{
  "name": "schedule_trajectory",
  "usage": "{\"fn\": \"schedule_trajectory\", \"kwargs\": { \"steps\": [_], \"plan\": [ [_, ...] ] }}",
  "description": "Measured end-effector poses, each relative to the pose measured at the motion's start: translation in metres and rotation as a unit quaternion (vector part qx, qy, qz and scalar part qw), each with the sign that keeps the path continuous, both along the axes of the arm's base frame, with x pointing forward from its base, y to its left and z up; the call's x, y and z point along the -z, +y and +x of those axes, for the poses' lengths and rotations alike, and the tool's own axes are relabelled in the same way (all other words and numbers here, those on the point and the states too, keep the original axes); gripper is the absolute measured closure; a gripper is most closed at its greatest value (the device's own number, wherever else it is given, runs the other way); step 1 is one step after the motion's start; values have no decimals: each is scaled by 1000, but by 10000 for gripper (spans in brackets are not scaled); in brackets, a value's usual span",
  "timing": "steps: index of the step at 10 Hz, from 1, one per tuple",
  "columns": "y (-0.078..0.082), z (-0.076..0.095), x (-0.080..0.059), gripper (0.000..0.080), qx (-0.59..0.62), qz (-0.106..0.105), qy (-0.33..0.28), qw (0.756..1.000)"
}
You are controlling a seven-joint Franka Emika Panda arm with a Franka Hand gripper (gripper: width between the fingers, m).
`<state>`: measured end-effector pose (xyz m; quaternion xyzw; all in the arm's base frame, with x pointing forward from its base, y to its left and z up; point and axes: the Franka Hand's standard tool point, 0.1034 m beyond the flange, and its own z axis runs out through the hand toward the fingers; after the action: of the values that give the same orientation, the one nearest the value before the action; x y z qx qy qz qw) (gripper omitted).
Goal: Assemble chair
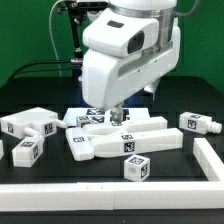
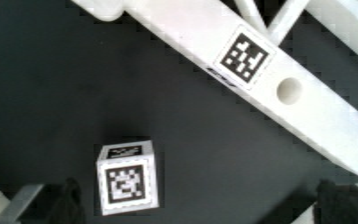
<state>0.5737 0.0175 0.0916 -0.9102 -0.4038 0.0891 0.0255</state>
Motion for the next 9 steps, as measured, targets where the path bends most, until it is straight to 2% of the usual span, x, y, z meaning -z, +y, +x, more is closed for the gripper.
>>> {"fn": "schedule_trajectory", "kwargs": {
  "steps": [1,3,6,7,8,9],
  "plan": [
    [-4,6,9,150,16,0,-13,1000],
    [-13,19,0,150,-8,19,-32,999],
    [-14,16,2,150,2,17,-29,999],
    [-19,20,11,150,-15,21,-43,999],
    [-21,28,27,150,-21,23,-57,998],
    [-18,30,39,150,-19,25,-61,998]
  ]
}}
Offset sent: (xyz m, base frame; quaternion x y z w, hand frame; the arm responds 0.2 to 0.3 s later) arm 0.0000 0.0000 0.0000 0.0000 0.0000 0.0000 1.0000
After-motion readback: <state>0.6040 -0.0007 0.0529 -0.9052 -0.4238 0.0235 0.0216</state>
